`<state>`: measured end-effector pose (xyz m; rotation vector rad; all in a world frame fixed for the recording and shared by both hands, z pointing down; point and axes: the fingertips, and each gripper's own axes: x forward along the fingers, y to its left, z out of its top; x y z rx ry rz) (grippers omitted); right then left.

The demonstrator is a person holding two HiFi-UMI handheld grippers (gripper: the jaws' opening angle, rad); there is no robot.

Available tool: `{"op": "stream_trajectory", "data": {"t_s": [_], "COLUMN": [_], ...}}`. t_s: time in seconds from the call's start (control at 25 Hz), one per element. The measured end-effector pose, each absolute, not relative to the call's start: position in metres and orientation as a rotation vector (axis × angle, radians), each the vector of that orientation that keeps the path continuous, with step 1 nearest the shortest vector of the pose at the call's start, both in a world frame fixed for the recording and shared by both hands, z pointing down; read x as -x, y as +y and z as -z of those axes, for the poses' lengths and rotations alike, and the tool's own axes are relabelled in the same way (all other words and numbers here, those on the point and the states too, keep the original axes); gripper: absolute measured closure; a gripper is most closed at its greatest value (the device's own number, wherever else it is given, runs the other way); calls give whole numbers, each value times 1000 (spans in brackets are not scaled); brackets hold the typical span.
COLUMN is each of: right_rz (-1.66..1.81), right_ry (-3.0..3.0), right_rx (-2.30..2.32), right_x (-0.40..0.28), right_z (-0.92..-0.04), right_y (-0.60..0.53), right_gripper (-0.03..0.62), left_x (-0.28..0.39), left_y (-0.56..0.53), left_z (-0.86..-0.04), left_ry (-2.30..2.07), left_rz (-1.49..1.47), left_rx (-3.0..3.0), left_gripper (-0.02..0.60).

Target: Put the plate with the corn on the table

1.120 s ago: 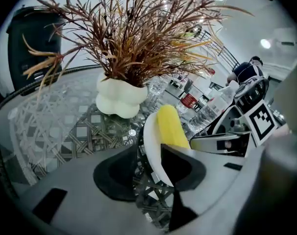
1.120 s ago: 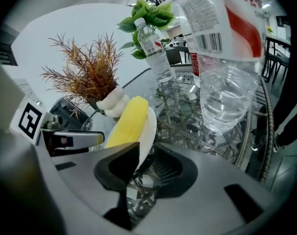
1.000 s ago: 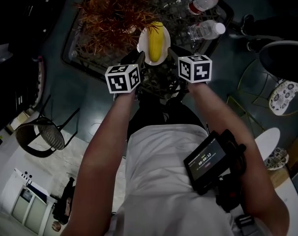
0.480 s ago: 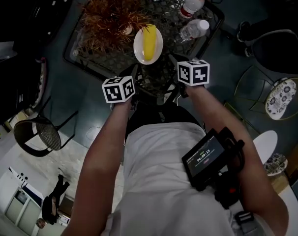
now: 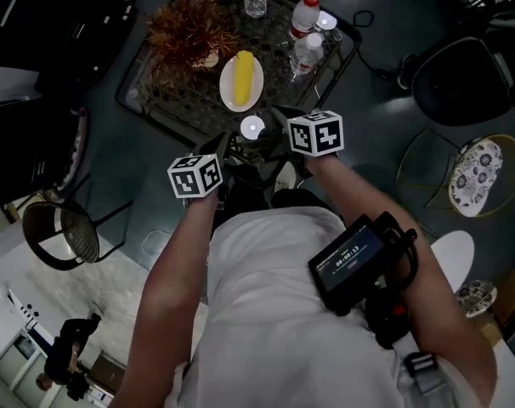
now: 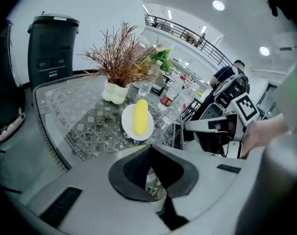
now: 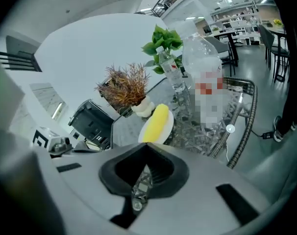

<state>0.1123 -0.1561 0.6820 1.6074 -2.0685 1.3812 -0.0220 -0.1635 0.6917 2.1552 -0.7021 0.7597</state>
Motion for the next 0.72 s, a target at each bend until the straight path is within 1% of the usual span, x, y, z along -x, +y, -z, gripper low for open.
{"op": "stream_trajectory", "data": {"t_s": [0.4,0.72], "right_rz": [-1416,-1363], "right_ry": [-2200,-2328], "right_rx": [-1608,-1589], "right_x": [-80,-66], "right_z": [-613,-585], "right_y": [-83,-75], "right_gripper": [585,585], "left_x": [43,45], "left_y": [-86,-71], "left_z": [-626,-605], "left_ry": [-710,-675], "left_rz": [-605,-523], "left_rx": [-2236,-2302], "left_gripper": [574,574]}}
